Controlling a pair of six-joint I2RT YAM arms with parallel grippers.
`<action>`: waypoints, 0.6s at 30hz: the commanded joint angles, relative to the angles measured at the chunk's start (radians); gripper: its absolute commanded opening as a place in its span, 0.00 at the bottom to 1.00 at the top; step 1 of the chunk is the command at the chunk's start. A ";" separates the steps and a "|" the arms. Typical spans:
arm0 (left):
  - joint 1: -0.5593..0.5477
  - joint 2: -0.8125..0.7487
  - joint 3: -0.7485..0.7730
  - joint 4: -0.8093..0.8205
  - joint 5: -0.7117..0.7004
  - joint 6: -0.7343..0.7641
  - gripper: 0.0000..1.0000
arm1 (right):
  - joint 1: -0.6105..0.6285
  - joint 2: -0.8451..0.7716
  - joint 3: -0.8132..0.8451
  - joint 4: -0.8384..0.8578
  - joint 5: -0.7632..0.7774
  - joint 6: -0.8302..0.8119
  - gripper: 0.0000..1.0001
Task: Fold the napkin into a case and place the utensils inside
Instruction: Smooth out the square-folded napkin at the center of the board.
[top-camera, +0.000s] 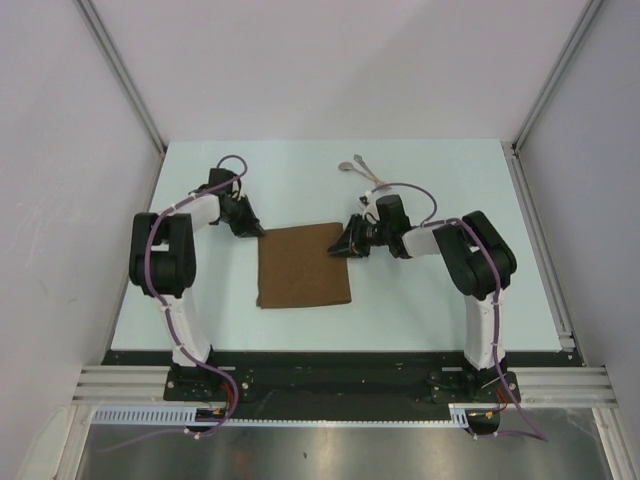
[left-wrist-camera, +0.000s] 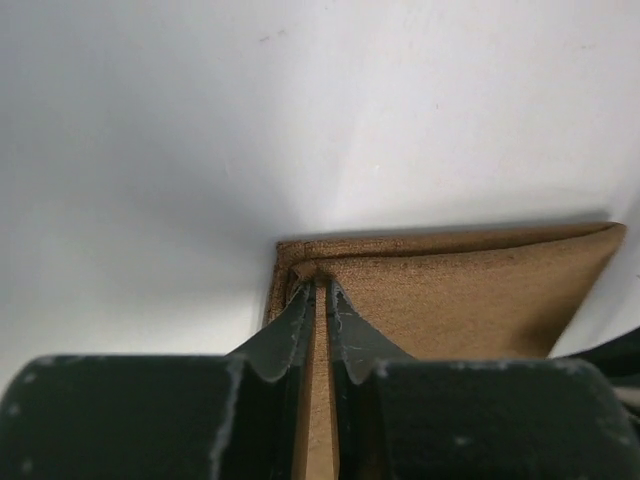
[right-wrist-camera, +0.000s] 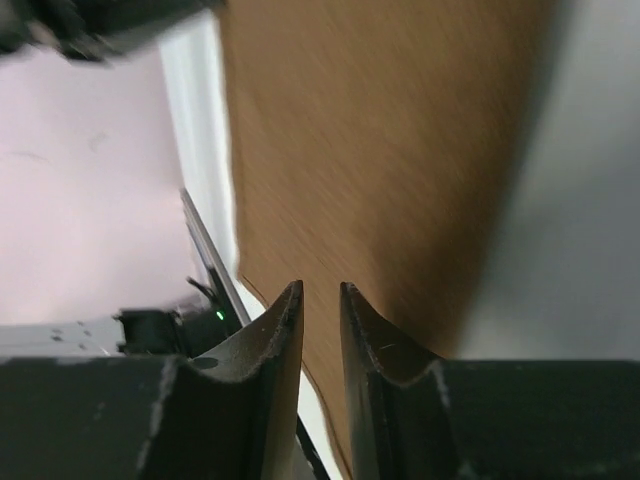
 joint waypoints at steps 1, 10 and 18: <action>-0.113 -0.123 0.025 0.008 -0.149 0.068 0.15 | 0.010 -0.091 -0.127 0.047 -0.045 -0.073 0.26; -0.347 -0.064 0.067 0.284 0.128 -0.114 0.09 | -0.025 -0.184 -0.255 0.068 -0.062 -0.095 0.25; -0.384 0.182 0.199 0.396 0.205 -0.259 0.05 | -0.059 -0.066 -0.137 0.087 -0.077 -0.082 0.24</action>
